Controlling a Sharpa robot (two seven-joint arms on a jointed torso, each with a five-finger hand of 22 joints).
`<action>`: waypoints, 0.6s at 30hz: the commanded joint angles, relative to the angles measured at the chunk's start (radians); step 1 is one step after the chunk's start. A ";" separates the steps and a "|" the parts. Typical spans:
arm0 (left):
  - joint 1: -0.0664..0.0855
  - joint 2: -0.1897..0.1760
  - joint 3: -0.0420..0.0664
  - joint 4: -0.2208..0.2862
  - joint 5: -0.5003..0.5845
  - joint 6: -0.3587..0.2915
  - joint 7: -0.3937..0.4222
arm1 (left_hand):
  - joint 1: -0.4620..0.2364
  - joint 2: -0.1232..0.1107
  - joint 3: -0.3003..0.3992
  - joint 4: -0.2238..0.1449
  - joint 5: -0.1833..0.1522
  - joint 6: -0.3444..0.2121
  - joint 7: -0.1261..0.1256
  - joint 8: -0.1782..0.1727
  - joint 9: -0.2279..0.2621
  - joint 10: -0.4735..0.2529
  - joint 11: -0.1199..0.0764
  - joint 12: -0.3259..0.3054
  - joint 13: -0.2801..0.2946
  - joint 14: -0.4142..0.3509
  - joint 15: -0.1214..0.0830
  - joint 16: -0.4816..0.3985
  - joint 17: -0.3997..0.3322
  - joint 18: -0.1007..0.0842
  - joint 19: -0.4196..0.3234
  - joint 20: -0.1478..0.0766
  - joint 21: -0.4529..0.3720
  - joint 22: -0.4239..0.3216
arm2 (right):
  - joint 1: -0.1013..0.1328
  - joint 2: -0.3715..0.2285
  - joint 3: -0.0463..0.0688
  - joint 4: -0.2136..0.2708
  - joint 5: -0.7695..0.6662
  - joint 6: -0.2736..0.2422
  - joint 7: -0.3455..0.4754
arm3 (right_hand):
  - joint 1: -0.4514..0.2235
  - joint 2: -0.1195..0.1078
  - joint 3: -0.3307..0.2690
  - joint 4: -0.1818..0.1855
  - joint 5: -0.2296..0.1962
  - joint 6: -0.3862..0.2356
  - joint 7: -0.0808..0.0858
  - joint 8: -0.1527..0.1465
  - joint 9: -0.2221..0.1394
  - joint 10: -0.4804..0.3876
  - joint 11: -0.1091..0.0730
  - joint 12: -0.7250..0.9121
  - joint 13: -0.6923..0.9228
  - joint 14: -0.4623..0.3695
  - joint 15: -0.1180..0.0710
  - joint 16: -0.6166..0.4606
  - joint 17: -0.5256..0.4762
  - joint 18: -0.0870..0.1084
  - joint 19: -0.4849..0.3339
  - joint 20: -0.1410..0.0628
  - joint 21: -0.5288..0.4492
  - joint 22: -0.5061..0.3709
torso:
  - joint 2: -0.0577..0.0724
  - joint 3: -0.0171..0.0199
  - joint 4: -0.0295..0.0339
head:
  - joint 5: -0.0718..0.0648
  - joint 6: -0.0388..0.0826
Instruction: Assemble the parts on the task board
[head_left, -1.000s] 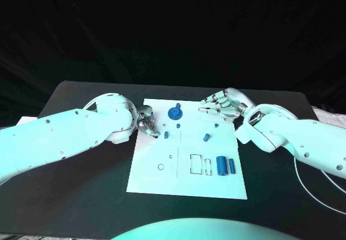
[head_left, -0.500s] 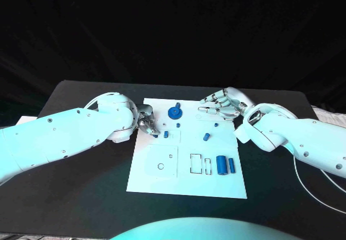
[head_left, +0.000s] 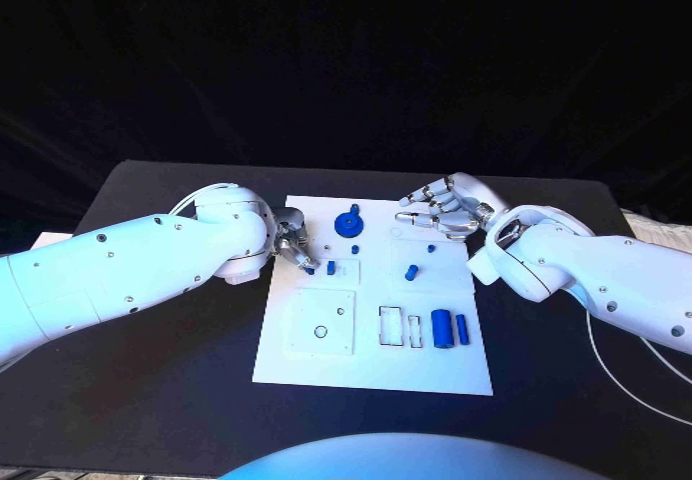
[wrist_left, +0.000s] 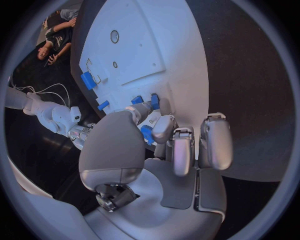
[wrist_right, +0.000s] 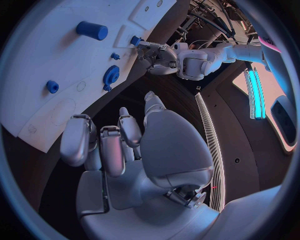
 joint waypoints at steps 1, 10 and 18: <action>-0.006 0.005 -0.005 0.000 0.017 0.024 -0.008 | -0.017 0.003 -0.011 -0.003 -0.002 0.026 -0.018 0.007 0.000 0.007 -0.003 0.008 0.003 0.103 -0.009 0.003 0.263 -0.006 0.031 -0.004 0.008 0.134 | -0.001 0.000 0.000 0.002 -0.003 0.016 0.011 | -0.002 0.011 -0.005 -0.002 0.004 0.008 -0.002 0.001 -0.001 -0.005 0.000 -0.003 -0.002 0.071 -0.004 -0.004 0.118 0.015 -0.007 0.001 -0.004 -0.001 | 0.000 -0.0007 0.0007 | 0.000 -0.002; -0.006 0.008 -0.005 -0.002 0.017 0.028 -0.011 | -0.037 0.010 -0.063 0.009 -0.002 0.034 -0.020 0.008 0.003 0.010 -0.005 0.013 0.009 0.103 -0.011 0.003 0.263 -0.007 0.034 -0.007 0.012 0.138 | -0.001 -0.002 0.000 0.003 -0.003 0.020 0.010 | -0.003 0.011 -0.006 -0.002 0.004 0.008 -0.002 0.001 -0.001 -0.005 0.000 -0.003 -0.001 0.071 -0.004 -0.004 0.118 0.015 -0.007 0.001 -0.004 -0.001 | 0.000 -0.0006 0.0005 | -0.002 -0.003; -0.006 0.012 -0.005 -0.002 0.017 0.026 -0.015 | -0.061 0.019 -0.105 0.032 -0.001 0.039 -0.021 0.008 0.005 0.013 -0.006 0.018 0.015 0.103 -0.012 0.003 0.263 -0.007 0.035 -0.008 0.014 0.141 | -0.001 -0.004 0.000 0.004 -0.003 0.020 0.007 | -0.003 0.011 -0.006 -0.002 0.004 0.008 -0.002 0.001 -0.001 -0.005 0.000 -0.003 -0.001 0.071 -0.004 -0.004 0.118 0.015 -0.007 0.001 -0.004 -0.001 | -0.001 -0.0003 0.0004 | 0.000 -0.006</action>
